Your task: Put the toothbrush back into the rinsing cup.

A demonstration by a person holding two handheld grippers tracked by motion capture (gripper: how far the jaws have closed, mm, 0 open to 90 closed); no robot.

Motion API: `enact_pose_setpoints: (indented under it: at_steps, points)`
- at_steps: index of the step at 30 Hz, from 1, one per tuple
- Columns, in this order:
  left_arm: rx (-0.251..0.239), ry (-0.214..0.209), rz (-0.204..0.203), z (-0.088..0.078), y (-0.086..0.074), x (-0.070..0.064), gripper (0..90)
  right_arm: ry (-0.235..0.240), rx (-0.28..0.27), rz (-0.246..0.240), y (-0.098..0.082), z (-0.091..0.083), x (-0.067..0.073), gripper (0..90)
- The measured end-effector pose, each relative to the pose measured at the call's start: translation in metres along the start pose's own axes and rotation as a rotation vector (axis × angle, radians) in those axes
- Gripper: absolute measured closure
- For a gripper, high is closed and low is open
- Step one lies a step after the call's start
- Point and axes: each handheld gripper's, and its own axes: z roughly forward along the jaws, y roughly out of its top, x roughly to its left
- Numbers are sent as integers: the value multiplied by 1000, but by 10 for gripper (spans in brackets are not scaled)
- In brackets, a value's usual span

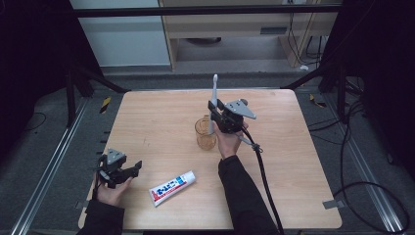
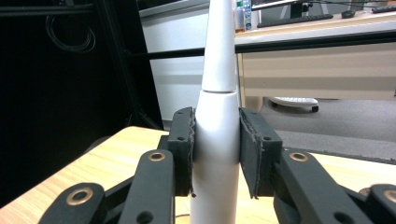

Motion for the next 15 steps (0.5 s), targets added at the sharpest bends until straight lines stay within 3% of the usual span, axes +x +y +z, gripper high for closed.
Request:
enact_pose_setpoints:
  at_steps: [15]
  points:
    - [1,0,3,0,0,0,347,4,45,-19,-14,-1,0,677]
